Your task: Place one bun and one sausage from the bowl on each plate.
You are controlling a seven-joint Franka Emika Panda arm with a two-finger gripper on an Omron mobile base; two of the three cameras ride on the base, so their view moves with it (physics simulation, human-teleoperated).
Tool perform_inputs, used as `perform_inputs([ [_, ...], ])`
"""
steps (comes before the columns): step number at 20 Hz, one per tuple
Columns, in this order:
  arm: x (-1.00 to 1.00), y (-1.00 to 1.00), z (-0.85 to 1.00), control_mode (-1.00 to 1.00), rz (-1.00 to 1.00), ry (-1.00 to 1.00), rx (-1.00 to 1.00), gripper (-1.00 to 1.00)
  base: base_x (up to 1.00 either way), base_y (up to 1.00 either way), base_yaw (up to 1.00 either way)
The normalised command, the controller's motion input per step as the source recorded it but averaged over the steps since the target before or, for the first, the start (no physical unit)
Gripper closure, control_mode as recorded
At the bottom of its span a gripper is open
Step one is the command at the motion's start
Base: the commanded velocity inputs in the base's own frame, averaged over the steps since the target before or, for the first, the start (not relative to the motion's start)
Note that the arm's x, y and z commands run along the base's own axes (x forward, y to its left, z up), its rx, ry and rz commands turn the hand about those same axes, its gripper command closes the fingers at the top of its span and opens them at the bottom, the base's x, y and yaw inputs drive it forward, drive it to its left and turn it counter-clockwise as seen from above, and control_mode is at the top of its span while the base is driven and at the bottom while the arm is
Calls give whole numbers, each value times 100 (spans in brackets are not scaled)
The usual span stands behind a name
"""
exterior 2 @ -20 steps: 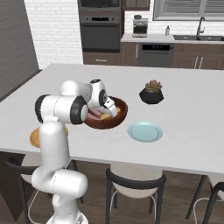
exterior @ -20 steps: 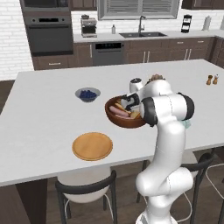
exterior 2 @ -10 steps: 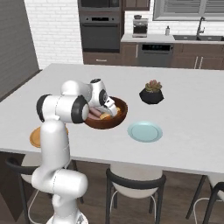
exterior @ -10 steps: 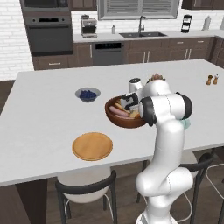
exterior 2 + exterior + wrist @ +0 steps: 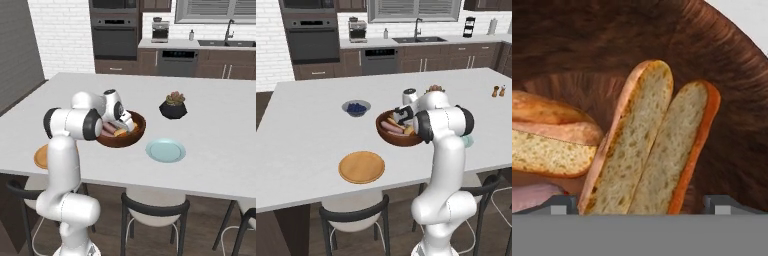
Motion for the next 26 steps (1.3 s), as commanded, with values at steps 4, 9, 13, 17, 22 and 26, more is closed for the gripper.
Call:
perform_inputs([
  [4,5,0,-33,-100,-6,0,0,-100,0,0,0],
  [9,3,0,-50,-100,-4,2,0,-100,0,0,0],
  [13,0,0,-36,-100,0,2,-2,100,0,0,0],
  [17,-3,-4,1,-100,0,0,0,100,0,0,0],
  [22,-63,3,73,-100,3,-2,2,100,0,0,0],
  [26,-100,3,100,-100,12,-14,0,100,0,0,0],
])
